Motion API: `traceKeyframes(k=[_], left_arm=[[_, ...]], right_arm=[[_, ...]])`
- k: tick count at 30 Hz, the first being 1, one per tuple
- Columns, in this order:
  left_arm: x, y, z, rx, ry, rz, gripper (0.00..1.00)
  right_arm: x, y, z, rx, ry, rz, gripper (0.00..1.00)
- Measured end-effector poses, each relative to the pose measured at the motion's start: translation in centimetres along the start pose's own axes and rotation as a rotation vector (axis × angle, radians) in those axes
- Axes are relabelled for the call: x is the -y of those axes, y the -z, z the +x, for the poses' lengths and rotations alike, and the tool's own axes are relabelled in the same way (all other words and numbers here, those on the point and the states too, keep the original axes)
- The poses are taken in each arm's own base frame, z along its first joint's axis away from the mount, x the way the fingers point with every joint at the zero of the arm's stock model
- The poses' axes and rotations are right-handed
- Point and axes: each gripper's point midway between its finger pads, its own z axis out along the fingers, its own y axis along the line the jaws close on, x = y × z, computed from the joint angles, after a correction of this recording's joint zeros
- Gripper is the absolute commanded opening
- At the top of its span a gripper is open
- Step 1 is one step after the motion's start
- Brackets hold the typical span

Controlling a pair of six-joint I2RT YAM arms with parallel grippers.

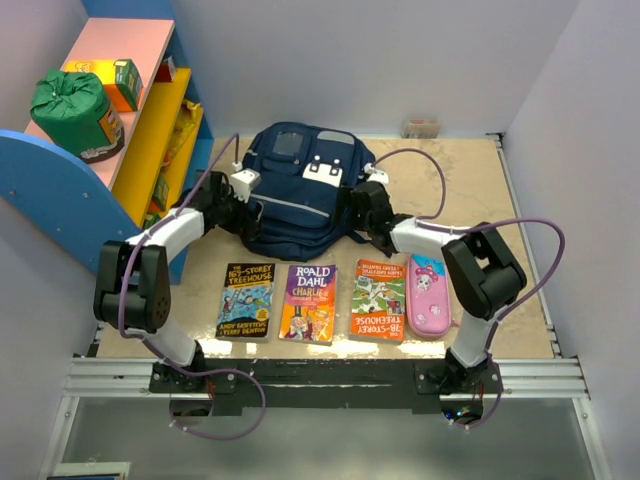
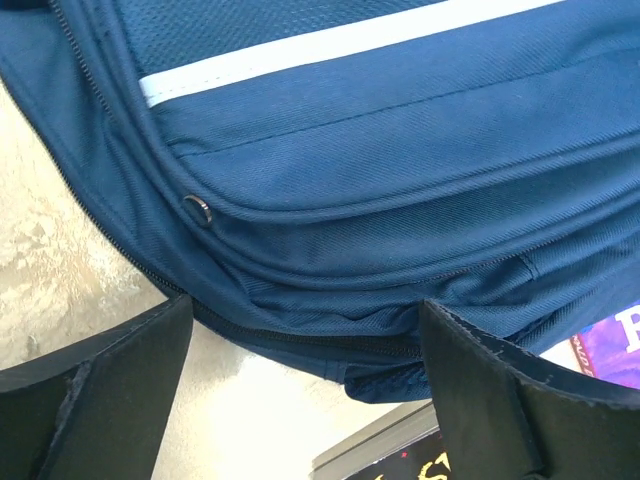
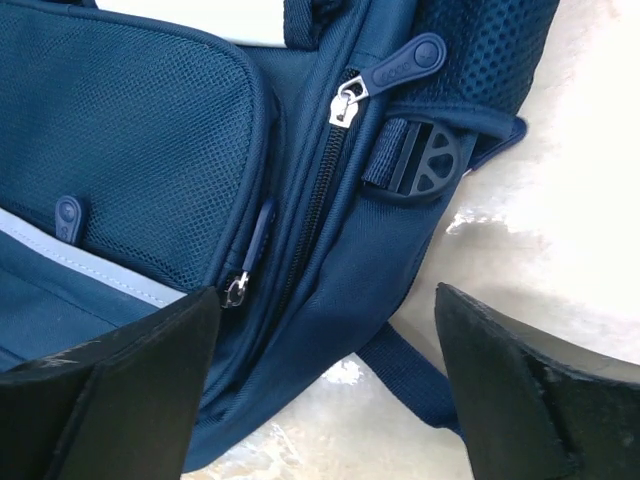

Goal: Pack the student bag
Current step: Adjust the student bag at the center of the board.

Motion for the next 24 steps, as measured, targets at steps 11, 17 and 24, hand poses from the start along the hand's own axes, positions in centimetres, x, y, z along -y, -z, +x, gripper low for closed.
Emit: traceKeyframes(k=[11, 17, 24], left_arm=[[0.4, -0.1, 0.8, 0.004, -0.061, 0.027, 0.82], [1.1, -0.2, 1.2, -0.001, -0.099, 0.043, 0.78], [1.6, -0.2, 1.4, -0.003, -0.136, 0.052, 0.77]], right_arm=[[-0.2, -0.7, 1.4, -0.001, -0.121, -0.010, 0.70], [0.2, -0.4, 3.4, -0.023, -0.203, -0.027, 0.61], [-0.8, -0.5, 3.4, -0.018, -0.268, -0.079, 0.60]])
